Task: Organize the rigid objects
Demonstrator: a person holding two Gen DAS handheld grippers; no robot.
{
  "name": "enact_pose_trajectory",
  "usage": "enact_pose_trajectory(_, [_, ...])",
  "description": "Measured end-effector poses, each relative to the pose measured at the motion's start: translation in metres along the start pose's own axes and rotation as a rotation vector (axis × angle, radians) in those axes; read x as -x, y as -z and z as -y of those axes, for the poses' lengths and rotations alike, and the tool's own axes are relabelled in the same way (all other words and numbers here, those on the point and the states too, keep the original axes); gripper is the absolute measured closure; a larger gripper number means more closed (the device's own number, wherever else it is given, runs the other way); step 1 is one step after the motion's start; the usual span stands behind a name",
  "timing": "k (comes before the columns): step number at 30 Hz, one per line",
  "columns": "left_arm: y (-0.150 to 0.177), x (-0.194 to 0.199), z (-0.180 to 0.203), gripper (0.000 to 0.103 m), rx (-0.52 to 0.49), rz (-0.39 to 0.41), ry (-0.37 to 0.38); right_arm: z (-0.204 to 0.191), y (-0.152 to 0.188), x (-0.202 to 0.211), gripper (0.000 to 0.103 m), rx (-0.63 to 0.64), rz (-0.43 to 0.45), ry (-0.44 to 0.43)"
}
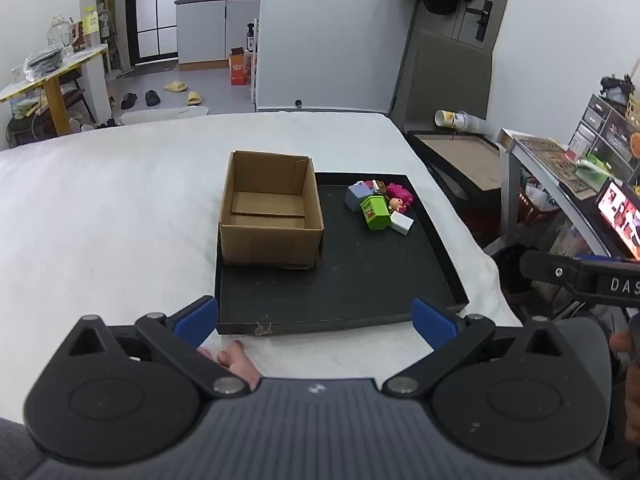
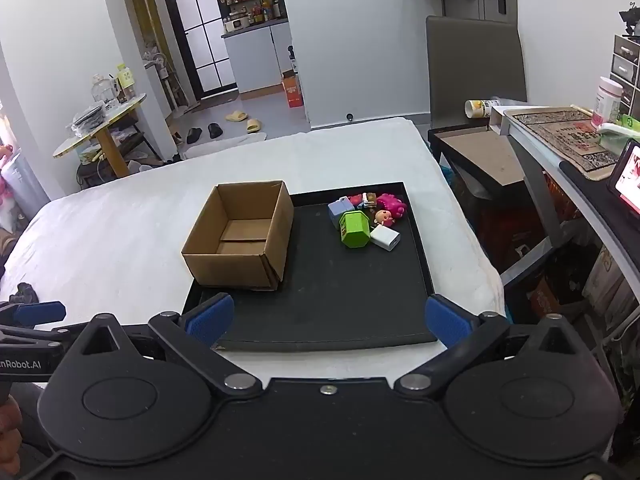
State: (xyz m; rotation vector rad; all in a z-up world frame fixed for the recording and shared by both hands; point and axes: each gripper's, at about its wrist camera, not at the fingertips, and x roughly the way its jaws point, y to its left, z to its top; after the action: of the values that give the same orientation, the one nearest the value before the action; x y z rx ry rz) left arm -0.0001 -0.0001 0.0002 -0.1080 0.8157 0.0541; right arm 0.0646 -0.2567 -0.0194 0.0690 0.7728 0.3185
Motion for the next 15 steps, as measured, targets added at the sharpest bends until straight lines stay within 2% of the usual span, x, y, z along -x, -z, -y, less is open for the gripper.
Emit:
enact_pose_trajectory(5, [0.006, 0.002, 0.009, 0.0, 0.005, 0.034, -0.02, -0.003, 0.003, 0.002, 0.0, 0.01, 0.006, 0.01])
enact_pose_trajectory(7, [0.002, 0.004, -0.004, 0.0, 0.046, 0.017, 0.016, -0.003, 0.002, 0.003, 0.0, 0.009, 0.008, 0.005])
enact_pose_trajectory(15, [0.0, 0.005, -0.007, 0.0, 0.044, 0.011, 0.014, 0.004, -0.004, 0.001, 0.0, 0.003, 0.019, 0.006])
